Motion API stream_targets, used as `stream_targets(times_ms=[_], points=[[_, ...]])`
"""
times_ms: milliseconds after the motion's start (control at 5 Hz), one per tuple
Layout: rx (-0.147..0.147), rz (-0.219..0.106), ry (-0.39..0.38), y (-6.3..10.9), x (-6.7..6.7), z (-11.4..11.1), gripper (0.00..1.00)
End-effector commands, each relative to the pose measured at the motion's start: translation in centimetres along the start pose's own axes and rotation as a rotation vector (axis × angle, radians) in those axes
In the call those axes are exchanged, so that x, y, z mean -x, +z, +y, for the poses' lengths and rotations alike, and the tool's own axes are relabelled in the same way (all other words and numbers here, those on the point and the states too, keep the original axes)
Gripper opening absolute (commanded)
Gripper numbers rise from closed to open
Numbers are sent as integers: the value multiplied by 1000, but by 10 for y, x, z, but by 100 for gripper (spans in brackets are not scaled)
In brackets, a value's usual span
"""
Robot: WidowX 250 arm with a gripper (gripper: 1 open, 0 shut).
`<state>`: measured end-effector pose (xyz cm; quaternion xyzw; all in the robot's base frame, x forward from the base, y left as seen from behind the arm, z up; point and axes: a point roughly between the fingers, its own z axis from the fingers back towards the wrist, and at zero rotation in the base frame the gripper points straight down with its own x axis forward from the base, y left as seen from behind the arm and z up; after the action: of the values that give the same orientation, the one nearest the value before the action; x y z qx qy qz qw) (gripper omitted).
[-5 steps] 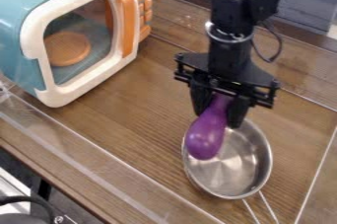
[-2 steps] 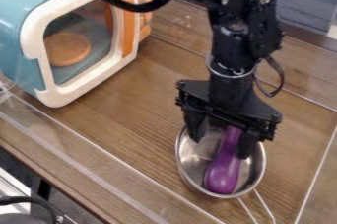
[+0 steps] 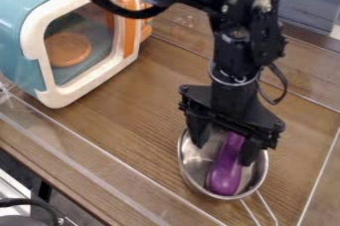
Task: Put the eggplant in the silver pot
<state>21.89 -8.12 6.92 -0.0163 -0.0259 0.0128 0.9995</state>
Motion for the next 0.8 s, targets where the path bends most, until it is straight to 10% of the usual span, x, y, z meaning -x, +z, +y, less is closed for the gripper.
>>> stream_targets(times_ms=[0, 600], points=[[16, -53, 35, 4, -6, -3, 100], [18, -58, 128, 16, -11, -8, 100]])
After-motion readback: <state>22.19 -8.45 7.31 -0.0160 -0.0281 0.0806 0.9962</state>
